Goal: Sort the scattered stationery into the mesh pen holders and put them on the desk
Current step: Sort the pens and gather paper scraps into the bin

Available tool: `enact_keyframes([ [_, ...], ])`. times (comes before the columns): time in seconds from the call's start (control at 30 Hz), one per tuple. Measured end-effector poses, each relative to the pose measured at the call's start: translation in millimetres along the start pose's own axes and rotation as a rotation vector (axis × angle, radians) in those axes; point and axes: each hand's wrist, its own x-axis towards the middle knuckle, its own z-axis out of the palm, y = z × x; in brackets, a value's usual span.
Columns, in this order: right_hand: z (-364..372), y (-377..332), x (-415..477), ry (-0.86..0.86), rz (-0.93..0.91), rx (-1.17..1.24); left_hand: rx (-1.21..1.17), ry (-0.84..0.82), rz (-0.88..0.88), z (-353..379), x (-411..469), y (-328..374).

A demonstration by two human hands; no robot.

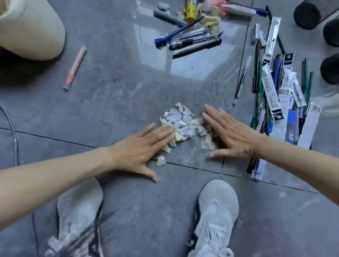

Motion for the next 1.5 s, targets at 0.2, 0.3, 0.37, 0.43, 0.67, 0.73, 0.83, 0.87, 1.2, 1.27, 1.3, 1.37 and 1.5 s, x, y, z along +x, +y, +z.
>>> enact_keyframes([
  [0.2,4.3,-21.1,30.6,0.137,0.239,0.153,0.025,0.160,-0.256,-5.8,39.7,-3.8],
  [0.3,-1.6,-33.9,49.8,0.209,0.224,0.384,-0.039,0.267,-0.321,-8.7,41.6,-5.7],
  [0.37,-5.3,-40.2,53.0,0.202,0.128,0.493,-0.005,0.256,-0.232,-7.6,34.4,-4.4],
  [0.43,-8.4,-46.7,50.2,0.159,0.073,0.599,0.053,0.192,-0.186,-3.3,31.9,-4.3],
  [0.67,-2.0,-46.7,38.8,0.388,0.227,0.544,-0.073,0.263,-0.450,-6.2,40.3,-14.7],
  [0.73,5.9,-40.7,35.2,0.322,0.327,0.440,-0.136,0.254,-0.521,-3.7,38.9,-8.2],
  [0.83,9.6,-47.1,38.4,0.237,0.315,0.422,-0.251,0.274,-0.625,2.3,52.3,5.9],
  [0.87,7.5,-52.9,41.6,0.245,0.277,0.492,-0.312,0.295,-0.613,2.2,60.3,10.2],
  [1.2,4.9,-62.6,47.8,0.510,0.416,0.919,-0.477,0.467,-0.637,-5.8,83.0,9.5],
  [1.27,6.0,-66.4,50.8,0.557,0.396,1.028,-0.470,0.439,-0.558,-1.1,91.8,20.5],
  [1.3,6.8,-68.9,52.7,0.573,0.373,1.064,-0.489,0.443,-0.535,0.4,97.2,25.5],
  [1.37,9.9,-73.4,56.5,0.613,0.345,1.074,-0.556,0.507,-0.546,-0.3,107.7,30.3],
  [1.5,13.7,-75.6,61.7,0.706,0.402,0.980,-0.600,0.673,-0.689,-0.9,118.3,23.9],
])
